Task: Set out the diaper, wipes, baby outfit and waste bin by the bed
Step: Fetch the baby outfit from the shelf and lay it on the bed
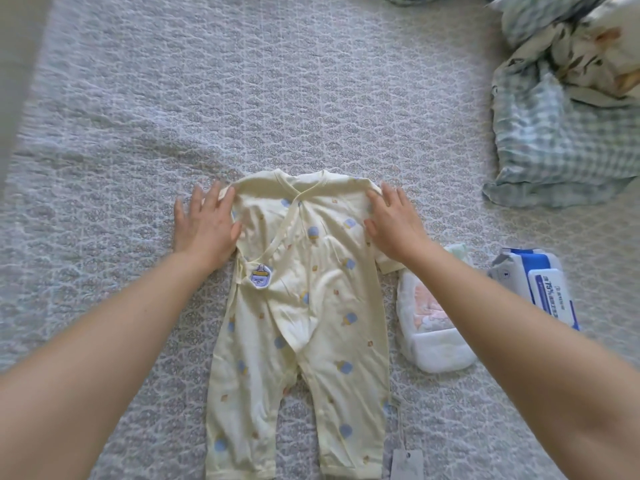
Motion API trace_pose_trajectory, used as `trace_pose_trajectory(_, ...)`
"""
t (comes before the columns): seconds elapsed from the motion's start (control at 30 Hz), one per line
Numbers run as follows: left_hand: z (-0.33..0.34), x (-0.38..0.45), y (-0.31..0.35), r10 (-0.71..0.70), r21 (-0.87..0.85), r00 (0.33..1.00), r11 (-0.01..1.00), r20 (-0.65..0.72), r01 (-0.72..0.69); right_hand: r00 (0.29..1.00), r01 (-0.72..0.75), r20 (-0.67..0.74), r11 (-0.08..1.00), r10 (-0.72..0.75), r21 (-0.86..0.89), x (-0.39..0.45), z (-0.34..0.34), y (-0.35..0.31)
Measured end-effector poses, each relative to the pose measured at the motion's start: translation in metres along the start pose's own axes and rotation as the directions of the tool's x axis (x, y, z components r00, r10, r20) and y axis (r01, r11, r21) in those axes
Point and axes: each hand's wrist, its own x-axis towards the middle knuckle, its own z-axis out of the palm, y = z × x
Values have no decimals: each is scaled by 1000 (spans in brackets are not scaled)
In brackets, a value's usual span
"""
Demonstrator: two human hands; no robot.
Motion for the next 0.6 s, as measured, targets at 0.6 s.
trace_pose_trajectory(0.6,-82,-210,44,126,-159,991,978,-52,-133,985,174,-20,970,-174,170,-208,-72,-65)
